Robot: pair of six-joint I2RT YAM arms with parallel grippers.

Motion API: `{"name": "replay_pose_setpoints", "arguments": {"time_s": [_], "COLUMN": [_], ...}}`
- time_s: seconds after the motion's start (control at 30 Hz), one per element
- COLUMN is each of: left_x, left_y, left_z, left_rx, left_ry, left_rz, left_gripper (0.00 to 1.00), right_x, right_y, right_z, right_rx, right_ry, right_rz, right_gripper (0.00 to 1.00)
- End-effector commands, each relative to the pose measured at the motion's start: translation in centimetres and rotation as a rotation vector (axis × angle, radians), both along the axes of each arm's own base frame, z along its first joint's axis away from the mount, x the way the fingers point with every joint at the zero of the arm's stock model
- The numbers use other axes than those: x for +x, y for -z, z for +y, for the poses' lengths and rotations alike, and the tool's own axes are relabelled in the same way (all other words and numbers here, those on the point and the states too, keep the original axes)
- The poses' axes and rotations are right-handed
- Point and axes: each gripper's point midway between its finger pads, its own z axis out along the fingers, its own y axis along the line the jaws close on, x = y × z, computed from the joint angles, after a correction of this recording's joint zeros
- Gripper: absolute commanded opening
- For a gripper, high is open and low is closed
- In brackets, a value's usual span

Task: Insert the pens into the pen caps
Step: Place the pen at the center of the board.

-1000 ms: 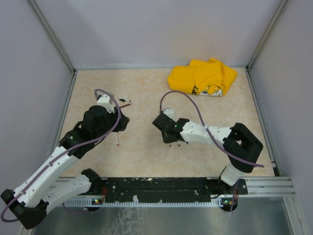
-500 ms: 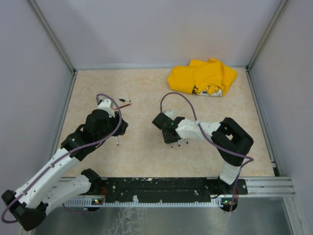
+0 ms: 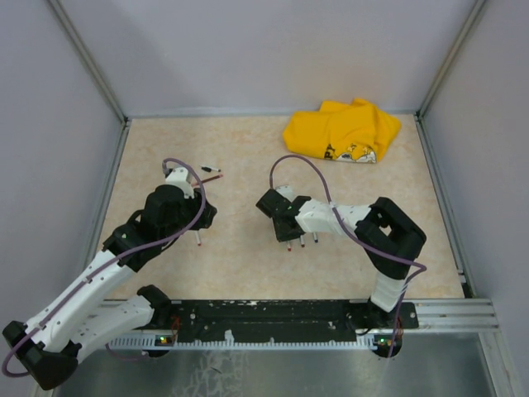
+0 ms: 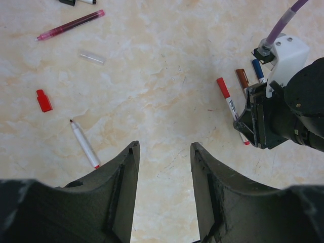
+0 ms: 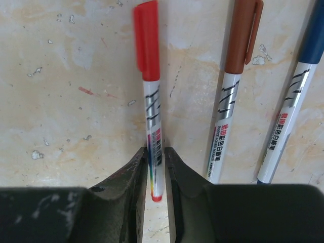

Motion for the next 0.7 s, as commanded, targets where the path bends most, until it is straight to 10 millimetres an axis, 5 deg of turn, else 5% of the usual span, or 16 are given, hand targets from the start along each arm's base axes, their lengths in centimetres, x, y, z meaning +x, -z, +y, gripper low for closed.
{"name": "replay_pose_setpoints", "arguments": {"time_s": [0.0, 0.4, 0.67], "left_x": [0.2, 0.1, 0.2], "left_y": [-0.3, -0.5, -0.6], "left_z": [-0.2, 0.0, 0.0], "left_rx": [-0.022, -0.022, -0.025], "left_ry": [0.000, -0.010, -0.011], "left_rz": [-0.011, -0.016, -0.018], "left_gripper": [0.51, 0.51, 0.51], "right_x": [0.5, 0.7, 0.7], "right_y": [-0.1, -1.2, -1.1], "right_z": [0.4, 1.1, 1.2], "right_rx": [-0.001, 0.041, 0.037], "right_ry": [0.007, -0.005, -0.007], "right_rz": [-0.001, -0.014, -0.006], "right_gripper": [0.22, 0.27, 0.14]}}
